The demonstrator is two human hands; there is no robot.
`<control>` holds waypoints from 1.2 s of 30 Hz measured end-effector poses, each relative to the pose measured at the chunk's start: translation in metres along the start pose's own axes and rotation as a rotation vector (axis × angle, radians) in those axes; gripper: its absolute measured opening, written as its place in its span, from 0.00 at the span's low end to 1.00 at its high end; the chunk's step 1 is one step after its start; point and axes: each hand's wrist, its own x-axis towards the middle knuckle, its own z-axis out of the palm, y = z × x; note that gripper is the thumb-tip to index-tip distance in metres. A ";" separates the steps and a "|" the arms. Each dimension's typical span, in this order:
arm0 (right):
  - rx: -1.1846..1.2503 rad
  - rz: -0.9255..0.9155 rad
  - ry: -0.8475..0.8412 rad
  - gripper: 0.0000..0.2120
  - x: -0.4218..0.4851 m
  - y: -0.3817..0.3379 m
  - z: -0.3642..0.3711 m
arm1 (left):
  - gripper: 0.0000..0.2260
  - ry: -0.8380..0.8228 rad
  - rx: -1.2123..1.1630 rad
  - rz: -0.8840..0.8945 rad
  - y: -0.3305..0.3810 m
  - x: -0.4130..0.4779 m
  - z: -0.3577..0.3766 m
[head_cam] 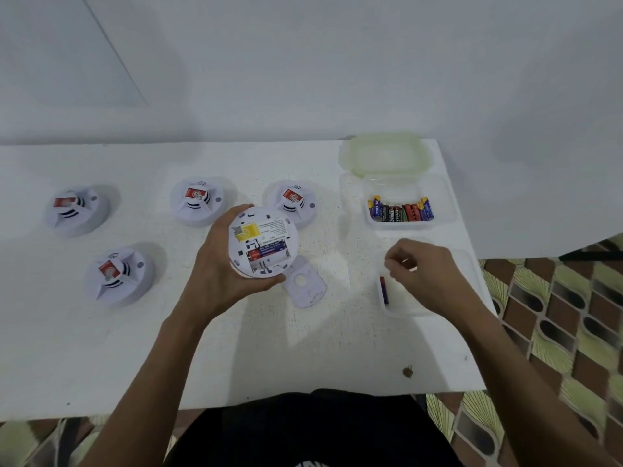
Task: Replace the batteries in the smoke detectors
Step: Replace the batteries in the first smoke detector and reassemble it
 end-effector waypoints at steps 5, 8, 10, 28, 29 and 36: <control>0.128 -0.360 0.039 0.03 -0.006 -0.059 0.011 | 0.39 -0.038 -0.016 0.023 0.004 -0.003 -0.002; 0.062 -0.553 -0.027 0.04 -0.001 -0.085 0.030 | 0.37 -0.073 -0.021 0.050 0.011 -0.002 -0.003; -0.009 -0.647 -0.047 0.06 0.006 -0.097 0.040 | 0.35 -0.097 -0.040 0.058 0.014 -0.002 -0.004; -0.550 -1.059 -0.267 0.06 0.052 -0.138 0.025 | 0.42 -0.157 -0.107 0.021 0.013 0.002 -0.003; -0.545 -1.061 -0.287 0.06 0.053 -0.140 0.024 | 0.42 -0.161 -0.097 0.018 0.012 0.002 -0.002; -0.231 -0.984 -0.355 0.04 0.051 -0.131 0.019 | 0.44 -0.202 -0.101 0.018 0.001 0.004 0.002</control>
